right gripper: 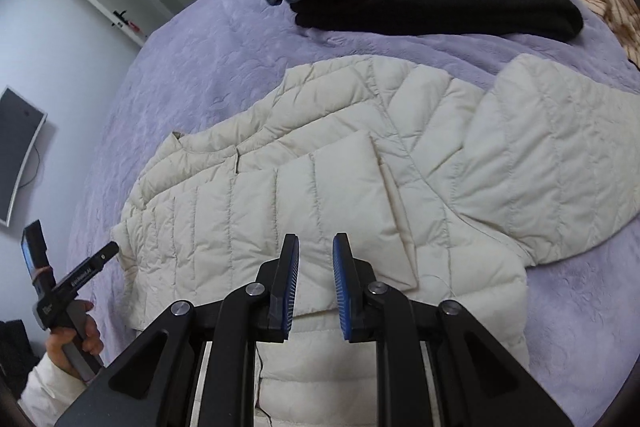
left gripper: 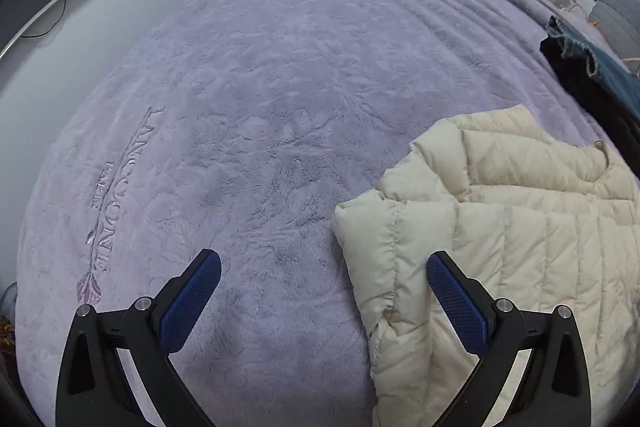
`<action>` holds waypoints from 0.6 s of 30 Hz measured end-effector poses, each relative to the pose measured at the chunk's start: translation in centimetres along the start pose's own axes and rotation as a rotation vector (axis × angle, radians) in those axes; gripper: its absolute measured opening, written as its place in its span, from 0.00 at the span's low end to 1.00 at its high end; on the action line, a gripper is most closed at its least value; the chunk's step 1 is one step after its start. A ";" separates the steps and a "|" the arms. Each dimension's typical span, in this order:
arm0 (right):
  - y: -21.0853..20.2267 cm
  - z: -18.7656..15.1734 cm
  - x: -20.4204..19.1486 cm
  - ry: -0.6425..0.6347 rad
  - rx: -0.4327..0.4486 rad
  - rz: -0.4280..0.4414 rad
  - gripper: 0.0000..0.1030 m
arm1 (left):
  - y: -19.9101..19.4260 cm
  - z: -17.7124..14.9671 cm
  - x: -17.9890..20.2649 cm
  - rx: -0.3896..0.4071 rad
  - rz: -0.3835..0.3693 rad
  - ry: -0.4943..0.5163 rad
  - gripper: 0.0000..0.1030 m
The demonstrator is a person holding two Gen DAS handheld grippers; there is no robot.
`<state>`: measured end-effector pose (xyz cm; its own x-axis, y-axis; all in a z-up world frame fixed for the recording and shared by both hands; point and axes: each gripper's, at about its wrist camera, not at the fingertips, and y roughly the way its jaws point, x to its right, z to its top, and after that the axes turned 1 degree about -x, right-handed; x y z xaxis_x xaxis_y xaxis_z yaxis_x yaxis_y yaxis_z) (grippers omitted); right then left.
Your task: Fold large clothes
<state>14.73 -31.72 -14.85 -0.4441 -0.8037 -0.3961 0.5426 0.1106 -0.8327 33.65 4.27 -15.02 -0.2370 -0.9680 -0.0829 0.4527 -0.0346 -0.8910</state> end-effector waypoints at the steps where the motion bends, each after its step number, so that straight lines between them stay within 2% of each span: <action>1: 1.0 0.1 0.0 -0.007 -0.013 -0.005 0.19 | 0.9 -0.1 0.1 -0.013 0.021 0.007 1.00; 3: 2.8 -0.2 0.6 -0.015 -0.046 -0.037 0.19 | 2.2 -0.7 -0.3 -0.029 0.047 0.005 1.00; 6: 5.8 -0.4 2.3 0.019 -0.104 -0.018 0.15 | 3.7 -1.5 -1.4 -0.051 -0.005 -0.040 1.00; 9: 7.1 -0.8 2.5 -0.035 -0.084 -0.022 0.15 | 4.3 -1.7 -1.5 -0.050 -0.017 -0.046 1.00; 11: 7.2 -1.1 2.0 -0.066 -0.068 -0.038 0.15 | 4.4 -1.6 -1.3 -0.047 -0.004 -0.035 1.00; 18: 5.1 -0.7 3.8 0.016 -0.080 -0.008 0.15 | 3.8 -1.2 -0.9 -0.044 0.022 -0.022 1.00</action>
<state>15.35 -33.83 -20.90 -0.4598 -0.7953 -0.3951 0.4809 0.1511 -0.8637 34.52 5.28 -18.85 -0.2086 -0.9736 -0.0929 0.4189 -0.0031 -0.9080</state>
